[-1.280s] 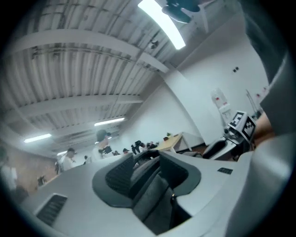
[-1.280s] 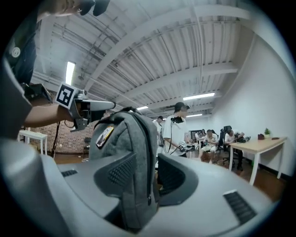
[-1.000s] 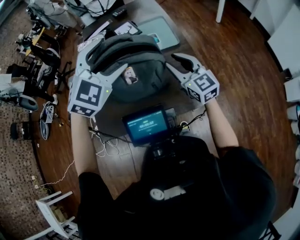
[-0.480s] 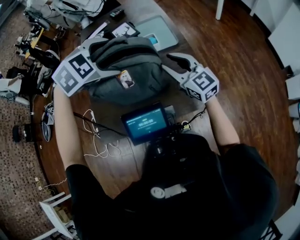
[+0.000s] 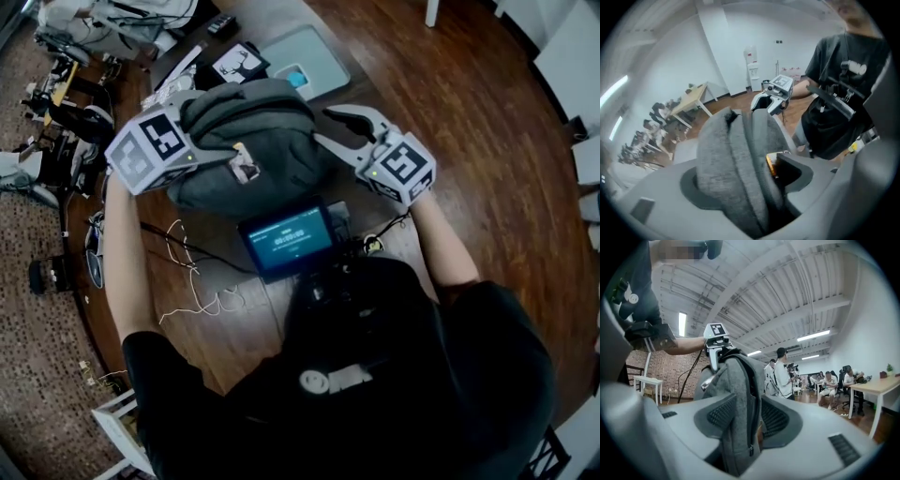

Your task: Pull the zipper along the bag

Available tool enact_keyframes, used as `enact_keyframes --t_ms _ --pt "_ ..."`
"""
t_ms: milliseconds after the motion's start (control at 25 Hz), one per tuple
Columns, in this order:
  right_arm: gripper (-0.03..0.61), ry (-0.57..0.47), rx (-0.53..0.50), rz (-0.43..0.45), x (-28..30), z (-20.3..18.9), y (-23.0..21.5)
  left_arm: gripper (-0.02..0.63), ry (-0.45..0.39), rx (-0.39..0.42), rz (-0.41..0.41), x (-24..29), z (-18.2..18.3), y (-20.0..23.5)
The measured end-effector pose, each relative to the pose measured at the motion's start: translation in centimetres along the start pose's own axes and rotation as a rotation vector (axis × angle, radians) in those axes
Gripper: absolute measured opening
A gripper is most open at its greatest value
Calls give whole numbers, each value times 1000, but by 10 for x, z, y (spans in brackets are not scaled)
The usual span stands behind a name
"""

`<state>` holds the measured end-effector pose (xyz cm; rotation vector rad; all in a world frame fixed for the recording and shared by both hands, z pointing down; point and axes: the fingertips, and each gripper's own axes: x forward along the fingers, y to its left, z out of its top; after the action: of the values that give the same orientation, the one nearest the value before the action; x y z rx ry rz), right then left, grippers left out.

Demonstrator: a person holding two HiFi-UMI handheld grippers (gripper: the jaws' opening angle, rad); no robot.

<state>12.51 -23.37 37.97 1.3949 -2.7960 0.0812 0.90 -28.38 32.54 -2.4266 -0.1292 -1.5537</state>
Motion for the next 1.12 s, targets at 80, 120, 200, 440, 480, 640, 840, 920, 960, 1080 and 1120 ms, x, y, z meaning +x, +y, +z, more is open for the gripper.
enact_keyframes --t_ms 80,120,200,440,480,640,840,920,960,1080,1120 --pt "200 8 -21 -33 -7 -8 -8 164 -4 17 82 1 0 1" --pt "199 17 -26 -53 -13 -14 -15 143 -14 14 91 0 1 -3" --pt "199 40 -8 -86 -24 -31 -28 133 -35 6 74 -3 4 -13" --pt "198 162 8 -87 -20 -97 -23 132 -42 -21 52 -7 4 -17" --pt "198 186 -5 -87 -16 -109 -19 132 -40 -24 48 -6 3 -16" --pt "198 220 -74 -101 1 -137 -11 132 -38 -39 33 -4 2 -17" --pt "169 255 -186 -126 23 -152 -16 132 -37 -50 26 -3 5 -17" --pt "157 286 -214 -131 28 -164 -18 132 -39 -52 22 0 5 -18" --pt "137 291 -219 -124 30 -167 -18 132 -40 -54 21 1 5 -17" --pt "129 272 -305 -120 34 -163 -16 132 -46 -61 16 0 5 -16" --pt "129 263 -352 -119 35 -159 -16 132 -47 -62 14 0 5 -16"
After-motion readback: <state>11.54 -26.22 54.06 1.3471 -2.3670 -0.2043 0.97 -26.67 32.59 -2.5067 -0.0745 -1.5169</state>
